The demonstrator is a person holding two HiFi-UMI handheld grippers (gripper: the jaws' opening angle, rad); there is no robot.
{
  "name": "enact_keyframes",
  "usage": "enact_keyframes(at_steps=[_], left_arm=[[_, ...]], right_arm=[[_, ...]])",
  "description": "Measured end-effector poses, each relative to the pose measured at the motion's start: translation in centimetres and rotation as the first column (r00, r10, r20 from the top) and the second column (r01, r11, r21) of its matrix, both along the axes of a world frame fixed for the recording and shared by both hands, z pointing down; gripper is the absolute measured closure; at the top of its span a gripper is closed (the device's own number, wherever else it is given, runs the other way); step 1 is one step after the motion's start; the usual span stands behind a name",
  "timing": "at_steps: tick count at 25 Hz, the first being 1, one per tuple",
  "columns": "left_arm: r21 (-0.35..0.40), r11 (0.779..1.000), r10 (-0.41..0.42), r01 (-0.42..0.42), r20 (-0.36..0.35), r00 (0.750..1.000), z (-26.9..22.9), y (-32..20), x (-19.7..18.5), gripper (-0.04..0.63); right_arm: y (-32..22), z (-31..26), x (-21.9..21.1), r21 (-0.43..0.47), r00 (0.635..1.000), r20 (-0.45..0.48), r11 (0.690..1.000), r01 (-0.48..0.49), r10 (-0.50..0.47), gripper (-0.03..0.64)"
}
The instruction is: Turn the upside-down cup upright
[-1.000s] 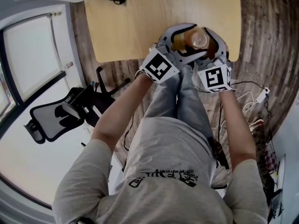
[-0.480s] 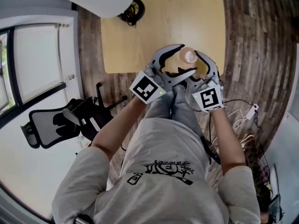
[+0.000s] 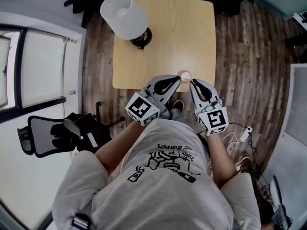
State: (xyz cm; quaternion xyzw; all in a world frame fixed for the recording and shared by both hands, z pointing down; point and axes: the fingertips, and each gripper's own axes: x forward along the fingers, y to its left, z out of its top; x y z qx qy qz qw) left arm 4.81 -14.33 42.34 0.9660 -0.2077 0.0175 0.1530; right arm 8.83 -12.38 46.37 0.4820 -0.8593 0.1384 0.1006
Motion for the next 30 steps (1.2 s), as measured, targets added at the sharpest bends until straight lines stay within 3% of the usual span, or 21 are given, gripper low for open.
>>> enact_keyframes(at_steps=[5, 10, 16, 30], left_arm=[[-0.041, 0.999, -0.035, 0.035, 0.016, 0.999, -1.2, -0.1, 0.2, 0.586], [-0.068, 0.996, -0.05, 0.051, 0.005, 0.999, -2.7, 0.5, 0.7, 0.586], [0.027, 0.997, -0.066, 0.066, 0.007, 0.998, -4.2, 1.1, 0.6, 0.586], [0.006, 0.999, -0.038, 0.038, 0.005, 0.999, -3.4, 1.3, 0.9, 0.586]], right_arm=[[-0.3, -4.1, 0.2, 0.009, 0.995, 0.081, 0.999, -0.052, 0.051, 0.586], [0.2, -7.0, -0.4, 0.058, 0.989, 0.143, 0.998, -0.036, 0.027, 0.592], [0.8, -7.7, -0.6, 0.067, 0.991, 0.126, 0.996, -0.059, 0.051, 0.594], [1.0, -6.5, -0.3, 0.059, 0.993, 0.081, 0.994, -0.096, 0.091, 0.594]])
